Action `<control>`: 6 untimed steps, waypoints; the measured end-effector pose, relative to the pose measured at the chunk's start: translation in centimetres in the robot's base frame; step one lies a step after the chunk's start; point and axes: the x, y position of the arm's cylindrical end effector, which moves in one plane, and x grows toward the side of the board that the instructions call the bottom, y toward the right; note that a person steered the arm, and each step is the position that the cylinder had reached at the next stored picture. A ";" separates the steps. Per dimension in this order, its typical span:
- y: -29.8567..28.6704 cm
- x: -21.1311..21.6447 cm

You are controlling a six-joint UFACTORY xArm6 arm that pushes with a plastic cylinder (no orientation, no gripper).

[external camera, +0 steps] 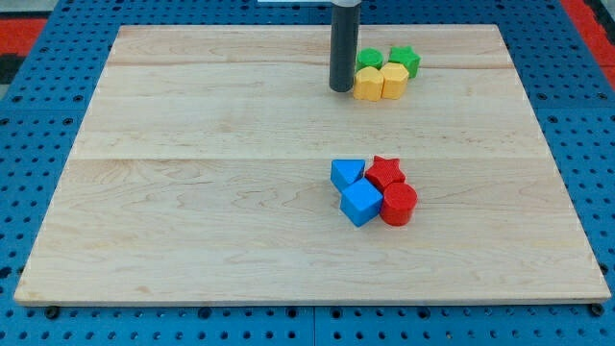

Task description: Move your arm towards the yellow hexagon

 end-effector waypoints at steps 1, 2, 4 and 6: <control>0.0 2.5; 3.2 4.7; 14.3 1.8; 11.0 0.0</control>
